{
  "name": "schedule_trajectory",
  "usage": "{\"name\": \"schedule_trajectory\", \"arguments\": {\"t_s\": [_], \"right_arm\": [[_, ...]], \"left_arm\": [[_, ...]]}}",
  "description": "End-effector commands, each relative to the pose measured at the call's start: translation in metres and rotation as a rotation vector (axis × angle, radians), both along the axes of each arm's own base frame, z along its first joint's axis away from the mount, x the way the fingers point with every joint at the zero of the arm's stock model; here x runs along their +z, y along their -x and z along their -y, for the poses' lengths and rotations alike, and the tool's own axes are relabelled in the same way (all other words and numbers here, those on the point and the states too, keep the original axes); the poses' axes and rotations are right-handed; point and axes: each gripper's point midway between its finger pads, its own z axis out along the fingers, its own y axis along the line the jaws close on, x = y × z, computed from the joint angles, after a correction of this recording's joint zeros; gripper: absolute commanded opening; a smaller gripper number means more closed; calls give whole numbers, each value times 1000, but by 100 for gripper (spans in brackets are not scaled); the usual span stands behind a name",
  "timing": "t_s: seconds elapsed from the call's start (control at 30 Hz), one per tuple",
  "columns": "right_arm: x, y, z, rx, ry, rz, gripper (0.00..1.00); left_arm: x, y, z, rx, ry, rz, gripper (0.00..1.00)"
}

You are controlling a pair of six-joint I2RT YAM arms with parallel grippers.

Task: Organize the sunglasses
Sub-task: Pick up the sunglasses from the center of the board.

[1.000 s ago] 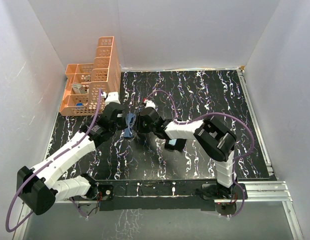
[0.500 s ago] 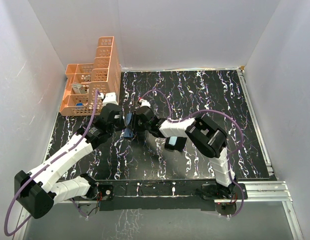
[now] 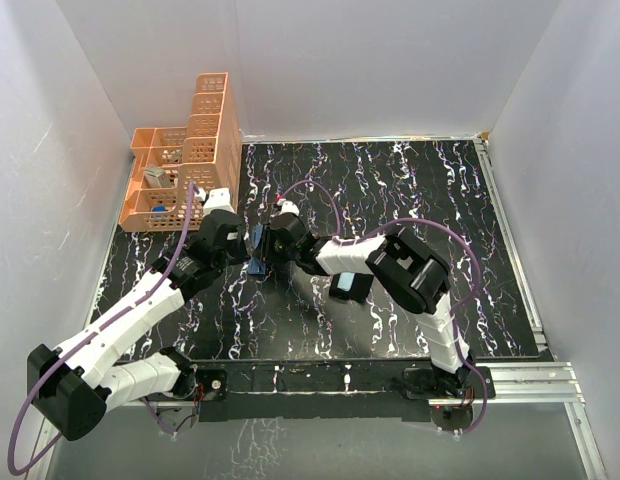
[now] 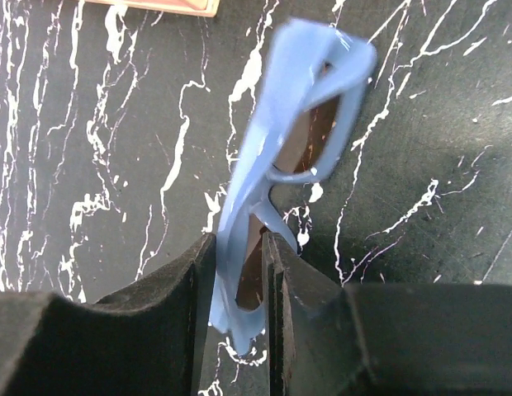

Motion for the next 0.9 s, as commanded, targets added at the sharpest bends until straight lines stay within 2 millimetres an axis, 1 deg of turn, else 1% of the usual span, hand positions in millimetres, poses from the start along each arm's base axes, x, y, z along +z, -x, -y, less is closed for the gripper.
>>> {"name": "schedule_trajectory", "arguments": {"t_s": [0.0, 0.07, 0.17, 0.3, 0.4, 0.57, 0.7, 0.77, 0.8, 0.87], "right_arm": [[17, -9, -18, 11, -67, 45, 28], [15, -9, -18, 10, -63, 44, 27], [15, -9, -18, 7, -63, 43, 22], [19, -8, -18, 5, -67, 50, 7], [23, -8, -15, -1, -68, 55, 0], [32, -6, -9, -15, -75, 66, 0], [41, -2, 2, -35, -77, 83, 0], [48, 0, 10, -54, -74, 91, 0], [48, 3, 17, -66, -67, 94, 0], [56, 7, 28, -84, -65, 103, 0]], "left_arm": [[4, 3, -5, 8, 8, 8, 19], [4, 3, -5, 8, 8, 9, 19], [4, 3, -5, 7, 10, 10, 19], [3, 3, -5, 6, 9, 9, 19], [2, 3, -4, 5, 9, 6, 19], [2, 3, -4, 5, 10, 5, 19], [2, 3, -4, 7, 8, 6, 19], [3, 2, -4, 8, 13, 8, 19], [3, 2, -3, 8, 16, 10, 19], [3, 1, -2, 6, 19, 10, 19]]}}
